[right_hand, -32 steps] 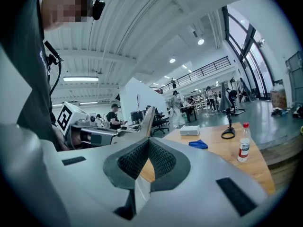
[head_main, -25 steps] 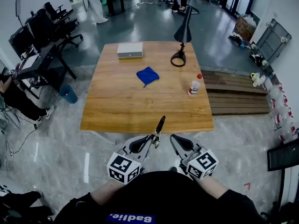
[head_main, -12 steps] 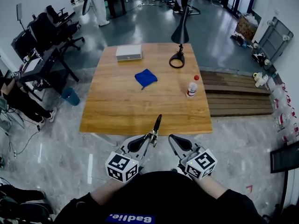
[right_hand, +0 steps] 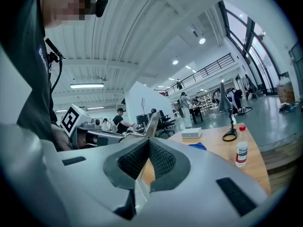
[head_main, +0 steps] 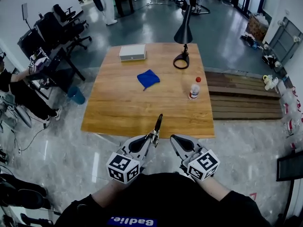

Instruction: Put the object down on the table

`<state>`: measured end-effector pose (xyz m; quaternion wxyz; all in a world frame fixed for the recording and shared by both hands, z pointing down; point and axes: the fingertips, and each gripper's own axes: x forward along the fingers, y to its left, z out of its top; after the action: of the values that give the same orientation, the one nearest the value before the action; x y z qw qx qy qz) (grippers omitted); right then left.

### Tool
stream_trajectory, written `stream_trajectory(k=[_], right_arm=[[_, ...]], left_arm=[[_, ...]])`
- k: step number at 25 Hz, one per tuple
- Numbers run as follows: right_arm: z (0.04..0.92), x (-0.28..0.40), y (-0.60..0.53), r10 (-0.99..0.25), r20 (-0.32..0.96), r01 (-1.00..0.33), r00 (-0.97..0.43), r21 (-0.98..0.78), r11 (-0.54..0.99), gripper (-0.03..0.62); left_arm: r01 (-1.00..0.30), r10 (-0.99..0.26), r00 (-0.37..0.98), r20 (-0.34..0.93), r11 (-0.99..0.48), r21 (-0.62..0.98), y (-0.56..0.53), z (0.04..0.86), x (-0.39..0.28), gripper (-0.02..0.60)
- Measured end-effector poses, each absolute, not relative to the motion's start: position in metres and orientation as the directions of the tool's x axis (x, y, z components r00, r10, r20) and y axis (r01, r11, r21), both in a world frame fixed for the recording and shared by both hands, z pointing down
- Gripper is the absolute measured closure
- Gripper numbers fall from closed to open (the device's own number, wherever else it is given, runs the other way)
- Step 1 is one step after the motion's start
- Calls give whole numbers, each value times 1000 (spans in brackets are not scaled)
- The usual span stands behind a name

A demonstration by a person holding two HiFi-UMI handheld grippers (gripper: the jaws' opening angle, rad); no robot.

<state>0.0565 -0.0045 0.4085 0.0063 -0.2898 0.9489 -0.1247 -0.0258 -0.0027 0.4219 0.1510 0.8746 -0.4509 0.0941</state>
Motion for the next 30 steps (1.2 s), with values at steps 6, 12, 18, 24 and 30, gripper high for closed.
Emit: stream_trajectory(k=[6, 12, 18, 24, 30], right_arm=[[417, 72, -6, -520, 60, -517, -852, -255, 817, 589], [423, 74, -18, -529, 77, -528, -845, -276, 803, 589], [425, 54, -39, -544, 116, -554, -831, -264, 790, 589], [422, 22, -61, -581, 150, -599, -800, -257, 759, 589], [421, -10, -84, -616, 188, -644, -765, -238, 727, 589]], left_arm=[[-841, -781, 542, 312, -504, 198, -7, 429, -14, 561], [-849, -790, 528, 312, -483, 215, -22, 433, -25, 561], [-841, -796, 530, 293, -449, 303, -59, 448, -60, 561], [-772, -767, 578, 277, -406, 489, -95, 472, -99, 561], [-690, -729, 630, 267, -367, 624, -126, 498, -128, 561]])
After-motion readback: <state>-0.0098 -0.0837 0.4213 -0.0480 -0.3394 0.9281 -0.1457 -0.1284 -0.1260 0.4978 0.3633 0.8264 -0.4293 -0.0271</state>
